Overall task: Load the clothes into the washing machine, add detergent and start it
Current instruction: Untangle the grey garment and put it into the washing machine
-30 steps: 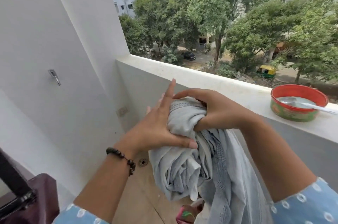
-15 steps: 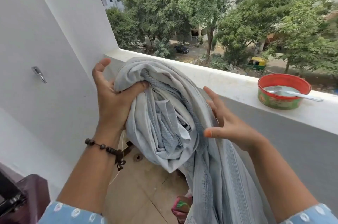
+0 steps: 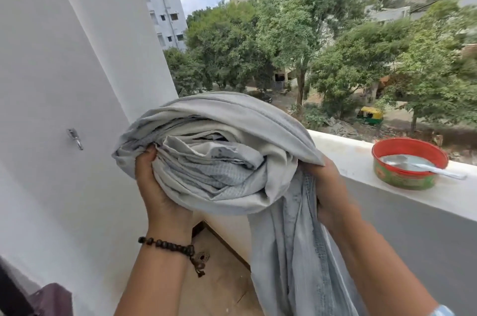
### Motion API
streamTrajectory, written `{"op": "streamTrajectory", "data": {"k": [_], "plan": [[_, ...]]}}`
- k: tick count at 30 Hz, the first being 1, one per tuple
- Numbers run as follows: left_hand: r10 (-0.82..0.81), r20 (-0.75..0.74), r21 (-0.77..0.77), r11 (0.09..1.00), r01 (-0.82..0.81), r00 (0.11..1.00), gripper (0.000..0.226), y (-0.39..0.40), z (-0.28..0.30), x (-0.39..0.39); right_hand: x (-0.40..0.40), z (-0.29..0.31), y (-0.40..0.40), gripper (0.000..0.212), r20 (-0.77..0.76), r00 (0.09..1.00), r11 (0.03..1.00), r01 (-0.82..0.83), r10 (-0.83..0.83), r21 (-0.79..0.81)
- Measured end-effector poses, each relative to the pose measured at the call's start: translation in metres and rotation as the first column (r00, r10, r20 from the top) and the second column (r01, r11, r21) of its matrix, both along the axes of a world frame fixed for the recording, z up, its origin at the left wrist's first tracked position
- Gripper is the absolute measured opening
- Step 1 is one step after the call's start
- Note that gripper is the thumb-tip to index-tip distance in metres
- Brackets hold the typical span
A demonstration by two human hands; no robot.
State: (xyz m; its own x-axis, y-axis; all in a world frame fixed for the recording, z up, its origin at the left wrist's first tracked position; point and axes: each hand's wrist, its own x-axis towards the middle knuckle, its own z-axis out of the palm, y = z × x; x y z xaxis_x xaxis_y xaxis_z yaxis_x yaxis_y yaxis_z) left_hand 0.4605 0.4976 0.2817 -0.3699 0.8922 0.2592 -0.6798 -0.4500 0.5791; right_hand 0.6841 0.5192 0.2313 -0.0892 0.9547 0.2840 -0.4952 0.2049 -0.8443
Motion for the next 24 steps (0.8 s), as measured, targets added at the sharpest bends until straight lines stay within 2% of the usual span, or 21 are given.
{"op": "streamTrajectory", "data": {"k": [2,4,6,8,10,13,15,16,18,19,21,22,24], "plan": [[-0.019,0.070,-0.038,0.999,0.022,0.997,0.031,-0.002,-0.011,0.007,0.002,0.017,0.001,0.042,-0.096,0.988,0.992,-0.114,0.118,0.051],[0.030,0.135,-0.038,0.999,-0.025,0.990,0.037,-0.003,-0.021,0.010,0.003,0.023,0.000,0.060,-0.103,0.954,0.956,-0.270,0.282,0.115],[0.085,0.151,-0.061,0.995,-0.076,0.985,0.032,-0.002,-0.029,0.013,0.005,0.016,-0.003,0.089,0.003,0.910,0.906,-0.412,0.414,0.101],[0.085,0.154,-0.079,0.994,-0.074,0.984,0.035,-0.006,-0.033,0.021,0.006,0.010,-0.010,0.107,0.150,0.891,0.900,-0.435,0.428,0.016],[0.015,0.155,-0.107,0.994,0.002,0.988,0.037,-0.011,-0.039,0.027,0.001,0.008,-0.015,0.103,0.246,0.903,0.934,-0.355,0.351,-0.032],[-0.141,0.101,-0.154,0.976,0.155,0.985,0.052,-0.023,-0.057,0.027,-0.003,0.010,-0.010,0.073,0.247,0.958,0.987,-0.155,0.142,0.031],[-0.245,0.015,-0.240,0.940,0.241,0.969,0.055,-0.035,-0.071,0.025,0.002,0.012,-0.005,0.061,0.212,0.976,0.993,-0.062,0.040,0.102],[-0.295,-0.025,-0.284,0.918,0.276,0.955,0.064,-0.041,-0.081,0.020,0.007,0.014,-0.003,0.059,0.199,0.980,0.992,-0.040,0.015,0.123],[-0.274,-0.170,-0.340,0.918,0.205,0.947,0.102,-0.050,-0.094,0.005,0.019,0.018,0.000,0.061,0.216,0.976,0.987,-0.037,0.002,0.157],[-0.218,-0.276,-0.314,0.941,0.127,0.936,0.110,-0.052,-0.096,-0.009,0.024,0.022,0.001,0.062,0.250,0.968,0.984,-0.044,-0.001,0.172],[-0.071,-0.445,-0.204,0.979,-0.024,0.893,0.087,-0.052,-0.084,-0.038,0.031,0.029,0.001,0.063,0.341,0.940,0.973,-0.083,0.005,0.213],[-0.068,-0.563,-0.144,0.989,-0.017,0.824,0.092,-0.052,-0.069,-0.048,0.032,0.033,0.001,0.064,0.398,0.917,0.963,-0.127,0.023,0.237],[-0.109,-0.781,-0.070,0.994,0.088,0.615,0.125,-0.050,-0.045,-0.061,0.025,0.042,-0.001,0.069,0.554,0.829,0.938,-0.248,0.077,0.240]]}}
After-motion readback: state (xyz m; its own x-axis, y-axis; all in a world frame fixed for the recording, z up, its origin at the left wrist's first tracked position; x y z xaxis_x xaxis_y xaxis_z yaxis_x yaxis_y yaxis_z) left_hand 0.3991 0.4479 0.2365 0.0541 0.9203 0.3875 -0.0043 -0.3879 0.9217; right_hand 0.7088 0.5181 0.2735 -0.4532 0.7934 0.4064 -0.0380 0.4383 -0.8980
